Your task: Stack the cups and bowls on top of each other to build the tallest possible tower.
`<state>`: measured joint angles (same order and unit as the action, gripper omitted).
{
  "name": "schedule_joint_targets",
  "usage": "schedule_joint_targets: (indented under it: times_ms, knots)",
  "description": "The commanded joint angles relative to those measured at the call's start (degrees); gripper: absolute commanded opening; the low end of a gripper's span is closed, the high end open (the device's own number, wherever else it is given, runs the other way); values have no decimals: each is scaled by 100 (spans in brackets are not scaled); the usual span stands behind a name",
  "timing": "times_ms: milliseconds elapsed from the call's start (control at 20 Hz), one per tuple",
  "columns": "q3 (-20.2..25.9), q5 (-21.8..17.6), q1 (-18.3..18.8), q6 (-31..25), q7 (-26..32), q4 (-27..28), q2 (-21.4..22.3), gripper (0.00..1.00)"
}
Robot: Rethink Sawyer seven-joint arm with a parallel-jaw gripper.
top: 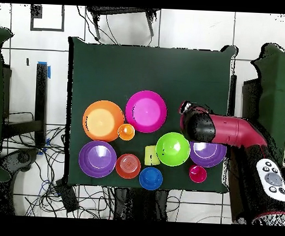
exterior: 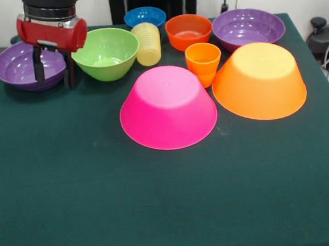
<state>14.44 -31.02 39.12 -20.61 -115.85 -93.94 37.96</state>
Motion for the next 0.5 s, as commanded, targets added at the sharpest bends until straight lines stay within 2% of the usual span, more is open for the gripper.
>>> schedule_joint_targets:
  times_ms: [50,200,350,500]
  knots:
    - [1287,-51,958,-734,1796,-579,272,100]
    - [1177,85,831,-907,1426,-997,859,100]
    - [1042,280,725,-926,722,-1573,1362,100]
    - [703,357,478,-807,80,-2096,1754,100]
